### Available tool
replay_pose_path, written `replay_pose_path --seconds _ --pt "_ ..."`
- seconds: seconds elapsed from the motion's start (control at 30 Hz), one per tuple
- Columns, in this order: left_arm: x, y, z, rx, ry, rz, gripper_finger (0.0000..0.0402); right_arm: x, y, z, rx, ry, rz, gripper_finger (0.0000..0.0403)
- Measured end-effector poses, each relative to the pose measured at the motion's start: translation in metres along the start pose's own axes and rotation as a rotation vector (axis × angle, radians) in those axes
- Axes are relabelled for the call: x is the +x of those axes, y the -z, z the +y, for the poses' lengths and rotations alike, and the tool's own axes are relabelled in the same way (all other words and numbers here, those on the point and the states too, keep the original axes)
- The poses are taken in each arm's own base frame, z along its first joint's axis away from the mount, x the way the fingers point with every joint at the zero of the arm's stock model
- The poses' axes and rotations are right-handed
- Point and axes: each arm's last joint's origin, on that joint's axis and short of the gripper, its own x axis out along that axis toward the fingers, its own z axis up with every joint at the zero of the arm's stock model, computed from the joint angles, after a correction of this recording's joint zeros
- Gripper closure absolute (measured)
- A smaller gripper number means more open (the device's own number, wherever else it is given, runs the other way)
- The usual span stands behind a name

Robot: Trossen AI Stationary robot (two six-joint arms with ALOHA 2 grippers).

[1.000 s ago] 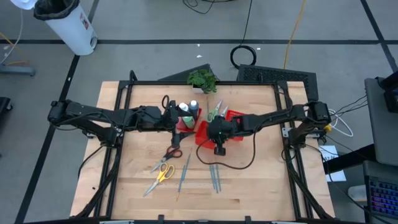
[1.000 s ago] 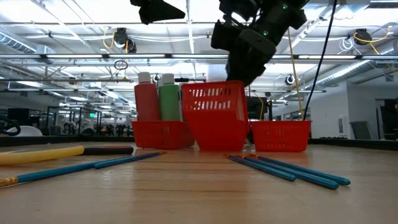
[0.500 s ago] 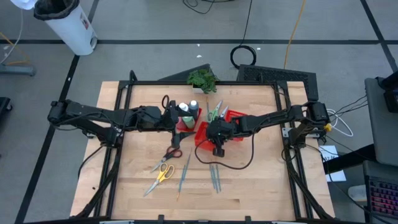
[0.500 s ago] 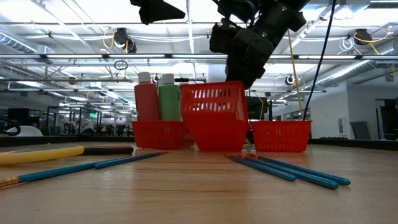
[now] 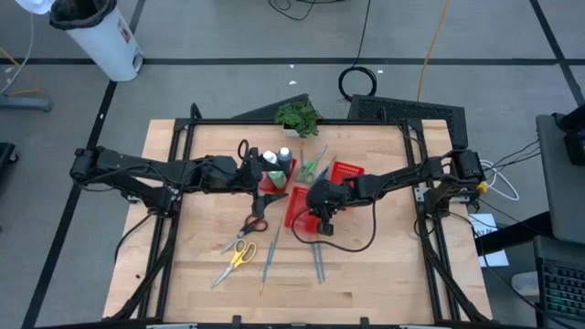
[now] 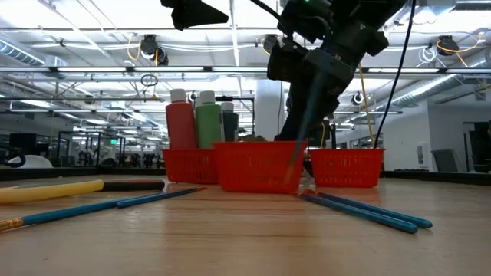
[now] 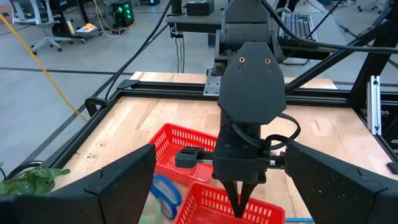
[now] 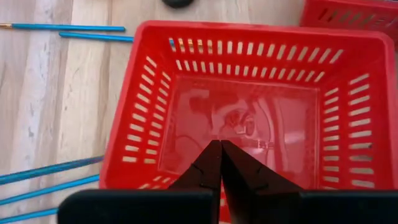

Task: Pick & Place Paint Supplies
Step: Adjust the middle red bin on the table, then put the blue paint brush into the right red bin

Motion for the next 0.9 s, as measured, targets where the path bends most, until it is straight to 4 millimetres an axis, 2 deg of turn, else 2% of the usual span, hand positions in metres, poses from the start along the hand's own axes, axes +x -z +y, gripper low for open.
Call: replay_pose_path --seconds 0.23,0.6,0.73,0.9 --pt "0.0 0.0 0.0 0.0 0.0 0.0 0.0036 -0.003 -0.003 -0.001 -0.031 -0.001 -0.036 0.0403" --pt "0.0 0.0 0.0 0.0 0.0 -0.001 0.0036 -0.047 -0.023 -0.035 -0.011 0.068 -0.183 0.0398" --pt "0.0 0.0 0.0 0.0 0.0 0.0 0.0036 -0.048 -0.024 -0.047 -0.016 0.097 -0.183 0.0373" --pt "0.0 0.0 0.0 0.0 0.0 0.0 0.0036 -0.051 -0.027 -0.061 -0.035 0.133 -0.212 0.0313"
